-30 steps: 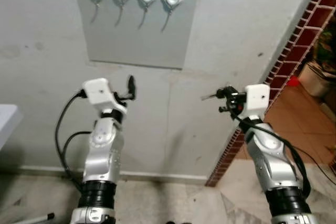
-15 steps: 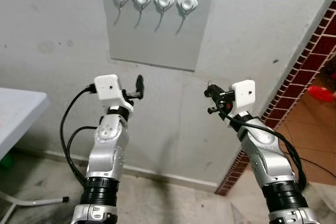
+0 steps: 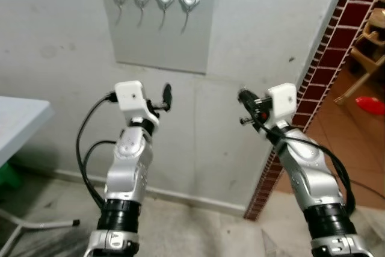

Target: Hang keys on a hook

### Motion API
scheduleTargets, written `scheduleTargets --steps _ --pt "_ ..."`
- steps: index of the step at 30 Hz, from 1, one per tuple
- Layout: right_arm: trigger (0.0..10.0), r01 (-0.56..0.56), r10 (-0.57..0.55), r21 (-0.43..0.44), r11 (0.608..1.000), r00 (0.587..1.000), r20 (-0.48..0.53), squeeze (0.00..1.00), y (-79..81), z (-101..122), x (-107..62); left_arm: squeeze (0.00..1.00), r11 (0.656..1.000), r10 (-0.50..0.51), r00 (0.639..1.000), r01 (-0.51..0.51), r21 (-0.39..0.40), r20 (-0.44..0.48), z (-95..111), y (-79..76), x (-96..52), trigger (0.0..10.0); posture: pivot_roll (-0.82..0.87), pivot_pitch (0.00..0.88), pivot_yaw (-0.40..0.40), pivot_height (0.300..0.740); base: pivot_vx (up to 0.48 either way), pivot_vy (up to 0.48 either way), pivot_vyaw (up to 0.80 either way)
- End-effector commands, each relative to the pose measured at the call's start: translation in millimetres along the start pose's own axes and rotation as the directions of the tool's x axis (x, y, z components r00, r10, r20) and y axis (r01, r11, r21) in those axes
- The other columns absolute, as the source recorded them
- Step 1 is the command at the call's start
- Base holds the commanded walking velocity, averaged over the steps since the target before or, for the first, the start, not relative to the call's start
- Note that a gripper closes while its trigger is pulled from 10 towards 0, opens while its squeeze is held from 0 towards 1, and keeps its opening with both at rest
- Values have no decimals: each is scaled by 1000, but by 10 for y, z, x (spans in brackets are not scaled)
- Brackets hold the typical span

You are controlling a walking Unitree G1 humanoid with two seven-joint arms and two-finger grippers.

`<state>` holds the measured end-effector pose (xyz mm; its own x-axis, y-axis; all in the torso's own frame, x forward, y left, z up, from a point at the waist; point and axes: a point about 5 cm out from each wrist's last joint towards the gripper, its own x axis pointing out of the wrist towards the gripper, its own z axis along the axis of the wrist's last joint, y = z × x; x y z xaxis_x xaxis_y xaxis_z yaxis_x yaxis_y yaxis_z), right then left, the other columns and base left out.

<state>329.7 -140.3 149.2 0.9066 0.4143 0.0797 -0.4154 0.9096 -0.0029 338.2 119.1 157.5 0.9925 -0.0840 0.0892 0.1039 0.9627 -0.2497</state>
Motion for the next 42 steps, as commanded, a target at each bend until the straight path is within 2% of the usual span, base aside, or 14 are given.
scheduleTargets --steps 1,4,9,14,17,21,23,28,37,38,42 --pt "10000 -9 10 -3 1000 1000 26 0 7 66 3 0 1000 -9 1000 8 -27 -12 8 -29 16 10000 -57 0 -87 740 0 480 0" --pt "10000 -9 9 -3 1000 1000 24 0 3 60 -12 0 1000 -2 1000 1 -13 -23 -15 -30 11 10000 -59 0 -88 740 0 474 0" --pt "10000 -10 10 -5 1000 1000 20 0 -6 55 -41 0 999 18 1000 -19 -43 -22 -29 -16 8 10000 -62 0 -90 740 0 472 0" --pt "10000 -13 13 0 1000 1000 17 0 2 50 -55 0 999 38 998 -39 -36 -41 -49 10 15 10000 -66 0 -90 740 0 0 0" --pt "10000 -15 15 -1 1000 1000 17 0 13 49 -54 0 997 34 997 -39 -67 -63 -75 16 17 10000 -66 0 -90 740 0 0 0" --pt "10000 -16 16 3 1000 1000 12 0 19 40 -69 0 997 36 997 -40 -59 -68 -88 24 11 10000 -66 0 -91 740 0 428 0" --pt "10000 -12 12 8 1000 1000 12 0 18 35 -81 0 998 44 998 -46 -38 -44 -65 26 6 10000 -68 0 -90 740 0 0 0" --pt "10000 -14 13 14 1000 1000 12 0 30 28 -99 0 998 6 999 -9 -58 -44 -51 -7 -7 10000 -66 0 -88 740 0 0 0" --pt "10000 -15 15 27 1000 1000 8 0 55 15 -113 0 998 44 997 -46 -29 -65 -81 72 -6 10000 -66 0 -83 740 474 0 0" --pt "10000 -14 14 27 1000 1000 6 0 55 10 -115 0 997 67 994 -69 -28 -92 -108 89 1 10000 -66 0 -83 740 0 0 0" --pt "10000 -13 13 25 1000 1000 1 0 58 -1 -120 0 996 88 993 -88 6 -82 -101 102 7 10000 -66 0 -82 740 0 0 0"
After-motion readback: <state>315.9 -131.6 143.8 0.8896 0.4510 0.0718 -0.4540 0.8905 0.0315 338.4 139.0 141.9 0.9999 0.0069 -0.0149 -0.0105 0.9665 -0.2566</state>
